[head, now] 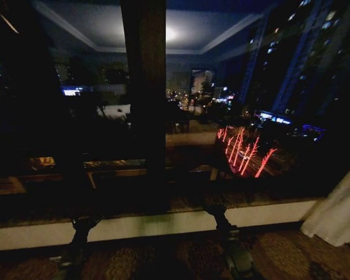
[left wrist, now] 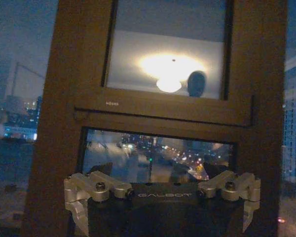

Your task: Open the curtains by pulling them apart, changing their state from closed to fully open.

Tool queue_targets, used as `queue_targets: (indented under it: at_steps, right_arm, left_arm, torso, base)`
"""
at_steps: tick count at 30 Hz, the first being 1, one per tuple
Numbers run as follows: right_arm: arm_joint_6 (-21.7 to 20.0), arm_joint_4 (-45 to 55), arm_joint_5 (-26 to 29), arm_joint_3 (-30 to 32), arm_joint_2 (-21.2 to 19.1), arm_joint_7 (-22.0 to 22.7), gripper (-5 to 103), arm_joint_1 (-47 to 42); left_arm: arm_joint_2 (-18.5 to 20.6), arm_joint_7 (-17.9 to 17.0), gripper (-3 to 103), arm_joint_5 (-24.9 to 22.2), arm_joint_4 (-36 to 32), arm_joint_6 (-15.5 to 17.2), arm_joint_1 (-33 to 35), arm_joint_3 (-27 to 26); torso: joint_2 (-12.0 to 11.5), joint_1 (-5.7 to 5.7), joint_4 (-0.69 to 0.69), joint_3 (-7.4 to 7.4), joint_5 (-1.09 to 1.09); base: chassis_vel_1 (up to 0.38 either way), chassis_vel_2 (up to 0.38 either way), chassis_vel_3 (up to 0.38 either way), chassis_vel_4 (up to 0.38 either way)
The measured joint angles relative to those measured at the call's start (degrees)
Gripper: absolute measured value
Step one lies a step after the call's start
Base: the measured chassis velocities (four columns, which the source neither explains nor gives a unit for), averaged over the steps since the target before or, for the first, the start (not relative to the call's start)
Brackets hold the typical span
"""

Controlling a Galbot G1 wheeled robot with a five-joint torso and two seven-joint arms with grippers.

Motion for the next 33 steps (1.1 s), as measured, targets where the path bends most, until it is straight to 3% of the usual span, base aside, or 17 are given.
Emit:
queue_targets:
  at_steps: [33]
  right_arm:
    - [0.0,0.0,0.0,0.0,0.0,0.0,100,0.0]
  left_arm:
    - [0.0,0.0,100,0.0,0.0,0.0,0.0,0.0]
  torso:
    - [0.1,-0.05,0.02,-0.03,-0.02]
  base:
    - [0.334,-0.334,-0.335,0.338]
